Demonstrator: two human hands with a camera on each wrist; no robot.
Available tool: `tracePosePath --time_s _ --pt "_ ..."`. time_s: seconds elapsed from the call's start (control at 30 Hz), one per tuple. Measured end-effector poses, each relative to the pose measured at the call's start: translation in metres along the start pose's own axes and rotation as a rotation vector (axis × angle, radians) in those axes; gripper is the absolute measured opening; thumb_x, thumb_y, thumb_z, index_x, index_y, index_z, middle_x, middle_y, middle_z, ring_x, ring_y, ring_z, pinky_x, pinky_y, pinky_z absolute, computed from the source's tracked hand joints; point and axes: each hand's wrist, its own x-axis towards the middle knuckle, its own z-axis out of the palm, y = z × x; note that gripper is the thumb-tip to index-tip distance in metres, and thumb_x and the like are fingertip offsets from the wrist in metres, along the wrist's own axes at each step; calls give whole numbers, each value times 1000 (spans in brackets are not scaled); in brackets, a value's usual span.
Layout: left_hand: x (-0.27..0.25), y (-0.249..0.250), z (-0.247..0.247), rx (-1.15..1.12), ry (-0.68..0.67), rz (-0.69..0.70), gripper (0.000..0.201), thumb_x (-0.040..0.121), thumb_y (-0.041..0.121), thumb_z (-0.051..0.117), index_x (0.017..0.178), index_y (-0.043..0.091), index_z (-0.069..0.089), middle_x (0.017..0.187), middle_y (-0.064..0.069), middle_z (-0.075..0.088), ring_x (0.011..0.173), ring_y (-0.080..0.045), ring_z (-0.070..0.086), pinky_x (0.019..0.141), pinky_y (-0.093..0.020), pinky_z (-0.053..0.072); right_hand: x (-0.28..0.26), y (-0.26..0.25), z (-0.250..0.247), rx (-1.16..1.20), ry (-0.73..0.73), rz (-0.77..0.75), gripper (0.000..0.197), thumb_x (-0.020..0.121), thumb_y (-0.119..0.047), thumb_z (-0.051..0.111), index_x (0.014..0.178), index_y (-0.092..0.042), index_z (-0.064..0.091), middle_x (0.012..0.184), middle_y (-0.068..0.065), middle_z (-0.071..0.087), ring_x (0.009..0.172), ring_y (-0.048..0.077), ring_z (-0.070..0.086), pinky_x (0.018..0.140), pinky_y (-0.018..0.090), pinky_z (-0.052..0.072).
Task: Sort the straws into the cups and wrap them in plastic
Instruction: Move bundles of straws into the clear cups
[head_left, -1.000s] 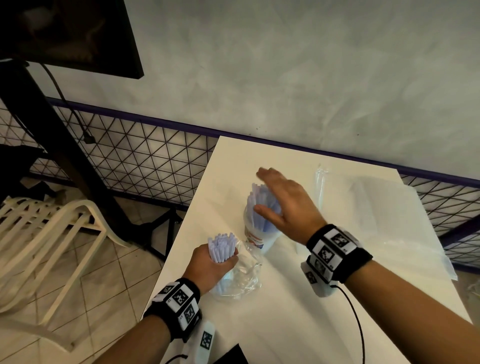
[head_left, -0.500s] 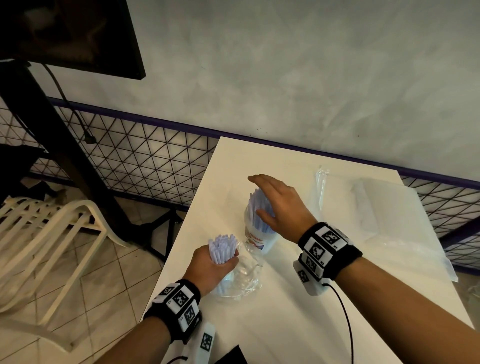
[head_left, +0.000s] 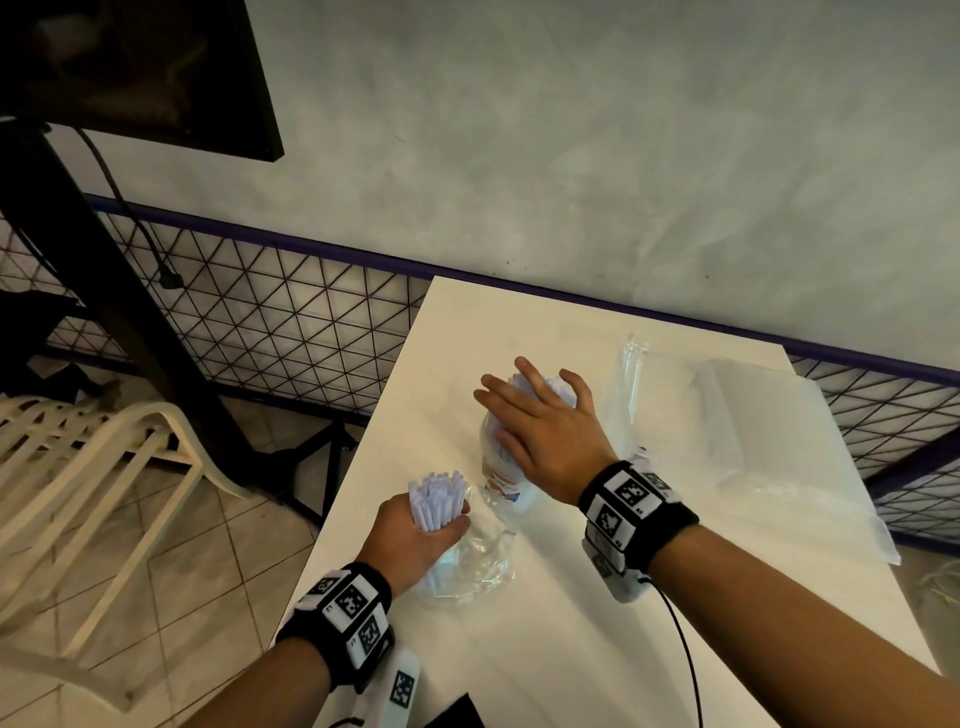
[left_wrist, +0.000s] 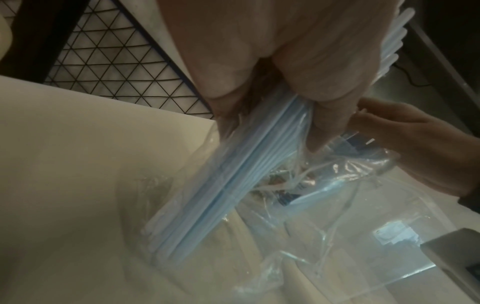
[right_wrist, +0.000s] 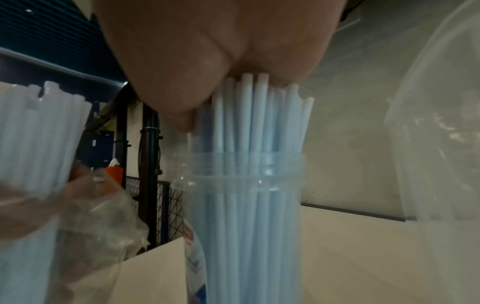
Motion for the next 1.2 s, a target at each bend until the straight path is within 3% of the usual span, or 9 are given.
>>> tracePosePath --time_s 0.13,0.27,0.37,0.47,0.6,0.73,0.9,1.07,1.2 --pt "-1 -1 -1 -45 -23 -4 15 76 16 84 82 24 74 82 3 77 77 -4 73 77 -26 57 1 -4 -10 -7 95 16 47 97 -37 37 142 -29 46 157 -9 35 149 24 22 108 52 20" --pt "1 -7 -2 -104 -75 -11 19 77 15 83 95 17 76 93 -2 78 90 -16 74 90 -40 57 -13 -32 -30 373 164 -118 43 94 -22 49 136 -18 55 133 1 58 119 20 54 95 38 42" --pt "-1 -4 0 -141 -112 35 34 71 29 84 101 17 74 98 -3 77 95 -16 73 93 -39 56 -24 -52 -33 715 -37 -19 55 89 -14 61 142 -19 46 121 -3 57 86 3 55 82 15 45" --pt "0 -4 2 -141 -170 77 50 60 46 80 105 23 72 106 -2 76 102 -13 71 93 -30 54 -30 -59 -20 774 -157 109 70 85 -25 73 146 -23 39 114 -7 55 68 8 53 71 13 45" --pt "0 -2 2 -32 -223 97 27 76 23 80 101 22 71 98 1 75 96 -13 70 92 -33 55 -36 -61 4 880 -94 213 53 79 -27 81 128 -23 62 103 -6 61 70 8 56 72 12 45" --pt "3 -5 -1 -6 -256 93 35 71 36 81 103 22 74 98 1 76 96 -12 72 90 -32 56 -41 -59 20 1146 -106 368 34 71 -31 87 102 -27 74 100 1 69 87 26 66 82 40 56" --pt "4 -2 -2 88 -257 104 20 77 29 82 95 29 74 87 20 74 82 6 67 73 -4 43 -40 -57 20 942 -31 234 20 83 -25 78 81 -8 68 81 2 60 70 15 55 66 24 45" --pt "8 -8 -3 50 -216 71 37 68 44 81 95 19 76 93 -3 76 91 -18 72 86 -38 57 -41 -54 25 841 9 220 14 83 -21 73 80 -9 66 77 -1 59 69 11 52 62 14 39" --pt "8 -11 1 50 -204 89 41 65 48 78 93 18 76 91 -4 76 93 -21 72 87 -42 57 -43 -56 28 899 -31 279 13 77 -10 72 80 -3 61 76 8 62 71 18 55 63 26 44"
